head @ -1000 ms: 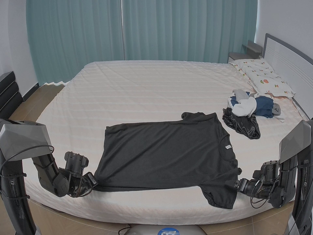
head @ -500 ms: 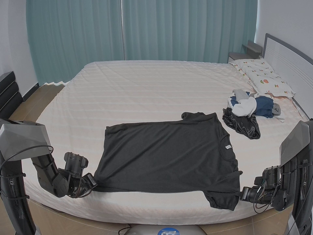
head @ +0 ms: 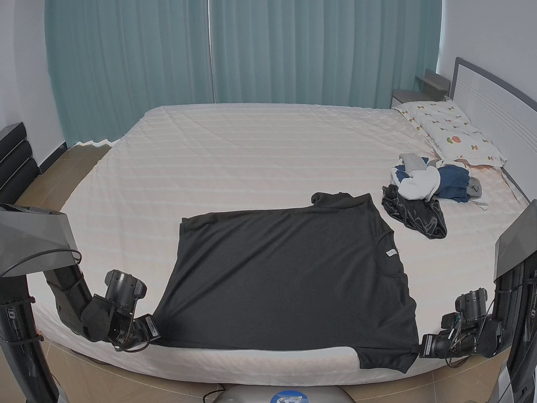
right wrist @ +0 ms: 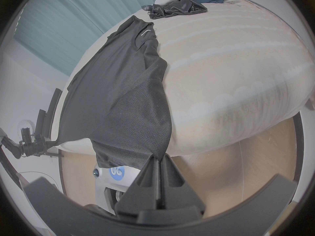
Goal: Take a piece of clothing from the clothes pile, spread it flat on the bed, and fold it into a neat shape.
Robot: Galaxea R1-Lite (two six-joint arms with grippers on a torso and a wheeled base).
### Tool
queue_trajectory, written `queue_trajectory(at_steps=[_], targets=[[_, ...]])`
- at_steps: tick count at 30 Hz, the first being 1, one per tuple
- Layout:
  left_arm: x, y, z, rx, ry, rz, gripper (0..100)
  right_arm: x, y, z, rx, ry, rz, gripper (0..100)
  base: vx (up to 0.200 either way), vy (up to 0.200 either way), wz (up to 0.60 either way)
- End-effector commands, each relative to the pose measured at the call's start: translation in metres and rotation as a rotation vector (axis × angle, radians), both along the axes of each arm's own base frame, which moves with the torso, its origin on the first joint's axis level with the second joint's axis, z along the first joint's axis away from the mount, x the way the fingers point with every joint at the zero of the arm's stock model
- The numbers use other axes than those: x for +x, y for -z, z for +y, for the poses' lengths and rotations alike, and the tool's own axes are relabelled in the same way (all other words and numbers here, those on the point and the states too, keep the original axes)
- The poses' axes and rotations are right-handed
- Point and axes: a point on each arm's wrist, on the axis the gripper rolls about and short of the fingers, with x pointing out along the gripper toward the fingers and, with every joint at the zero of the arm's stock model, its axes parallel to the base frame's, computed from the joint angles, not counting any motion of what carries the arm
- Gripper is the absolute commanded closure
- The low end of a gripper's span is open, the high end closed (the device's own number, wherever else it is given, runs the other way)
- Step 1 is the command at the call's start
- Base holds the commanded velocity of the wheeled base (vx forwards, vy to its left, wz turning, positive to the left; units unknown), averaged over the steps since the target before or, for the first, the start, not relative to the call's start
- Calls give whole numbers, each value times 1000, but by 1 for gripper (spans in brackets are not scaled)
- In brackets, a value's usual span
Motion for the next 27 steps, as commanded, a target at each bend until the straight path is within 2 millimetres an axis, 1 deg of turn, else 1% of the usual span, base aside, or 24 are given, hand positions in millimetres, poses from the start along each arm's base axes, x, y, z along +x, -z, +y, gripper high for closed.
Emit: queue_trajectory(at_steps=[1, 5, 8, 14, 17, 18, 21, 23, 25, 27], targets=[[-11, -3, 1, 39, 34, 91, 100, -9, -7, -2, -25, -23, 24, 100, 0, 0, 0], [-14, -4, 2, 64, 34, 129, 100, -12, -6, 1, -25, -40, 58, 100, 0, 0, 0], [-13, -2, 1, 64, 34, 129, 100, -11, -5, 1, -27, -41, 50, 100, 0, 0, 0], [-7, -3, 1, 49, 25, 85, 100, -11, -4, 4, -25, -57, 53, 100, 0, 0, 0], [-8, -3, 1, 51, 26, 90, 100, -12, 0, 6, -28, -67, 68, 100, 0, 0, 0], [-9, -2, 1, 52, 29, 93, 0, -11, 1, 6, -28, -67, 67, 0, 0, 0, 0], [-7, -4, 1, 48, 23, 81, 0, -8, 2, 6, -44, -49, 39, 0, 0, 0, 0], [-6, -6, 1, 44, 21, 70, 0, -5, 0, 5, -44, -38, 8, 0, 0, 0, 0], [-4, -10, 2, 39, 10, 49, 0, 3, -11, 1, -17, 1, -89, 0, 0, 0, 0], [2, -21, 6, 21, -9, -6, 0, 11, -20, -2, 46, 49, -161, 0, 0, 0, 0]])
